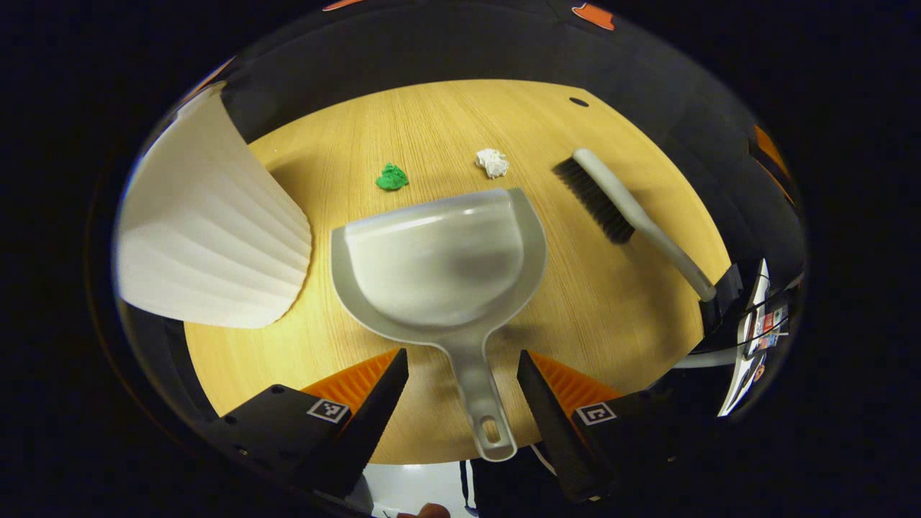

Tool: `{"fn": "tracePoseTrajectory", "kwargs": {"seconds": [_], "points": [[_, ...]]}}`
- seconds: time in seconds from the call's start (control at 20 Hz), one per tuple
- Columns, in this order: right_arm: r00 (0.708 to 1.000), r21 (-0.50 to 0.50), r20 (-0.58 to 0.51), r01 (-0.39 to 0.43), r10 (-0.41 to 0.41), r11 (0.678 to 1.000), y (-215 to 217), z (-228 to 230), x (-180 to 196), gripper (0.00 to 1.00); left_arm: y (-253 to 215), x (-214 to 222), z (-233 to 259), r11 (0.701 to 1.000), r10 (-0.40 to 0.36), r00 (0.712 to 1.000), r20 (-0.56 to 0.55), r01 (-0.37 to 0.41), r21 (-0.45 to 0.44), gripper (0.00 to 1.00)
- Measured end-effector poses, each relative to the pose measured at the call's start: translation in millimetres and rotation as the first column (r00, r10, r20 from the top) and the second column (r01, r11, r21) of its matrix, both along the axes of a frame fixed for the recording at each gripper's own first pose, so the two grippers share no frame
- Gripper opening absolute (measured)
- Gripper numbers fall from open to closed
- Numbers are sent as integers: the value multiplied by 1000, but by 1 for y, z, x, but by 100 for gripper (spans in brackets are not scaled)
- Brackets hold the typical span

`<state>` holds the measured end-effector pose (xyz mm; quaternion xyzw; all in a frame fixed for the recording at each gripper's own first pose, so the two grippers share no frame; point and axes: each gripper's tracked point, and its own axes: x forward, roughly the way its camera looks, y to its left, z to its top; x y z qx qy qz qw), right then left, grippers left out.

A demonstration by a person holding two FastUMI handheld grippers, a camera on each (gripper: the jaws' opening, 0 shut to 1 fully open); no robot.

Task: Pick up the small broom and dustpan from the desktop, sweep the trash into the dustpan with the broom, and then empty the trash into the garbage bin.

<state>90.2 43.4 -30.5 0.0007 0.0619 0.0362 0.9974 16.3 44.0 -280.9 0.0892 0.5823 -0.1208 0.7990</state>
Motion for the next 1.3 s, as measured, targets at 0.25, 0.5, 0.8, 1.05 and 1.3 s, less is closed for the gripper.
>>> {"fn": "tracePoseTrajectory", "kwargs": {"seconds": [0.25,0.5,0.8,1.05,1.3], "points": [[999,18,-27,19,-19,1000,-14,-8,3,95,0,1,-31,986,157,976,-148,-163,-27,98],[999,10,-49,24,-23,1000,-20,-13,12,95,6,-1,-41,955,288,930,-228,-298,-9,95],[992,-37,-130,-9,5,999,-12,-33,26,95,-1,3,-44,961,262,938,-230,-276,-31,39],[953,-112,-304,-51,15,992,-14,-76,36,95,-3,10,-42,959,245,952,-185,-266,-95,32],[863,-207,-506,-100,-19,973,-27,-132,39,95,-1,15,-37,974,175,980,-95,-186,-129,30]]}}
